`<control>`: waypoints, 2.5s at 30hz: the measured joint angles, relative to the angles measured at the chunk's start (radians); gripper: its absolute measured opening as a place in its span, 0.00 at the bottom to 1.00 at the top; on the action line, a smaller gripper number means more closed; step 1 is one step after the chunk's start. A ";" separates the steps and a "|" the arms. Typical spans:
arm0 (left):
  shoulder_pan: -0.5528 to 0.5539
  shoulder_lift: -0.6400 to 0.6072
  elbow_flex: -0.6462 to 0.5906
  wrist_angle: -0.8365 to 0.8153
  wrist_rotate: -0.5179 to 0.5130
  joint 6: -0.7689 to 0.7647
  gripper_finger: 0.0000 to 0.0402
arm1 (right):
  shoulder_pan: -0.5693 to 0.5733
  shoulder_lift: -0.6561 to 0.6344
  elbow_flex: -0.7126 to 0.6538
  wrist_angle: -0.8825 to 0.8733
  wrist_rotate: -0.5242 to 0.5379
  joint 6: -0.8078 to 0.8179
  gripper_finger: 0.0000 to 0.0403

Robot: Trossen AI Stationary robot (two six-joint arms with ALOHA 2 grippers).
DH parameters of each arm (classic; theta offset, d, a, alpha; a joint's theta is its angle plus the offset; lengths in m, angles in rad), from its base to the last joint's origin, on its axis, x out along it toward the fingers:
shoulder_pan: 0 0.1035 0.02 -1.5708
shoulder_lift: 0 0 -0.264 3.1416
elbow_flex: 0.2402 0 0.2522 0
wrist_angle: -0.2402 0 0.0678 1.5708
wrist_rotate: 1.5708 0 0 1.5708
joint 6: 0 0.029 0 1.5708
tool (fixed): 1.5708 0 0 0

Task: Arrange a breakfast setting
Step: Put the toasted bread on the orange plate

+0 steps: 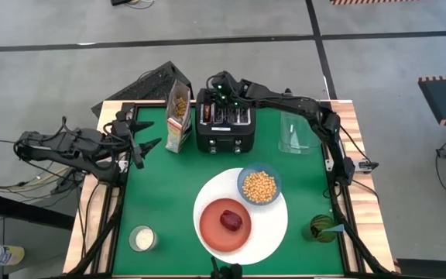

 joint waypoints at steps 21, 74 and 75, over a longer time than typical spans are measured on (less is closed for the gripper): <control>0.000 0.000 -0.001 0.001 0.000 -0.014 0.70 | 0.019 0.027 0.003 0.029 -0.004 -0.015 0.72; 0.000 0.000 -0.001 -0.008 0.000 -0.021 0.70 | -0.016 0.056 0.196 -0.235 -0.059 -0.106 0.14; 0.000 0.000 -0.001 -0.008 0.000 -0.021 0.70 | -0.016 0.055 0.199 -0.234 -0.059 -0.108 0.14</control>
